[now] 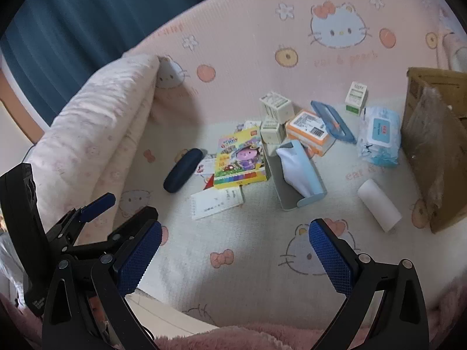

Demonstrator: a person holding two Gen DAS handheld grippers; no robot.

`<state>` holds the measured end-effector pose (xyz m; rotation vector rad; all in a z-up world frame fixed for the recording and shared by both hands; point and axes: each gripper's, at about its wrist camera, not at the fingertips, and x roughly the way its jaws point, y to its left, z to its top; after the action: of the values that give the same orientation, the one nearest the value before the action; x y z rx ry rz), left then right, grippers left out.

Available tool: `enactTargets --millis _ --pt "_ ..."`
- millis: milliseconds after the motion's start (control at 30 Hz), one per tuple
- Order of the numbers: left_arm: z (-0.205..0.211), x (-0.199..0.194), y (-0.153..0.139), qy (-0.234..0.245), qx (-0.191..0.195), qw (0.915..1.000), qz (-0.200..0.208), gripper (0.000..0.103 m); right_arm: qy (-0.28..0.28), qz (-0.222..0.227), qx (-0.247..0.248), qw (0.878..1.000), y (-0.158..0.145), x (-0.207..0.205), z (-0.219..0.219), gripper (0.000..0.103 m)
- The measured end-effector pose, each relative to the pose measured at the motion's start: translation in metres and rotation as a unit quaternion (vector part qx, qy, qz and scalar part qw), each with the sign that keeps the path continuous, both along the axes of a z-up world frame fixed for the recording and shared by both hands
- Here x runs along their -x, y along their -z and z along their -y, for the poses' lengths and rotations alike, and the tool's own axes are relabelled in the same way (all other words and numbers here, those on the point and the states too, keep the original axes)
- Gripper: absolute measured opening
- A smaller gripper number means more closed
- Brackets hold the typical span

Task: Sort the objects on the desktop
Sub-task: 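Move both grippers toward the yellow COLORUN crayon box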

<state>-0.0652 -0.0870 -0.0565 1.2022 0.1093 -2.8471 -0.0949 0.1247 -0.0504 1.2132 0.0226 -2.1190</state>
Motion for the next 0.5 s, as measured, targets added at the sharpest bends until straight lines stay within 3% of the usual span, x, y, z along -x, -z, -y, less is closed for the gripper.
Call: enactTargets --millis 200,367,433,500 --pt "0.020 0.028 0.028 -0.007 -0.021 0.9997 0.013 0.098 -0.009 0.047 -0.026 0.998 0.031 0.039 0.029 0.101" --pt "0.049 0.050 0.064 -0.012 -0.083 0.9961 0.026 0.098 -0.021 0.056 -0.015 0.998 0.053 0.060 0.047 0.100" --pt "0.060 0.062 0.081 -0.008 -0.112 0.9927 0.044 0.098 -0.028 0.053 0.001 0.998 0.061 0.066 0.054 0.089" --pt "0.068 0.070 0.090 -0.016 -0.134 0.9896 0.050 0.098 -0.040 0.050 0.014 0.998 0.068 0.070 0.061 0.044"
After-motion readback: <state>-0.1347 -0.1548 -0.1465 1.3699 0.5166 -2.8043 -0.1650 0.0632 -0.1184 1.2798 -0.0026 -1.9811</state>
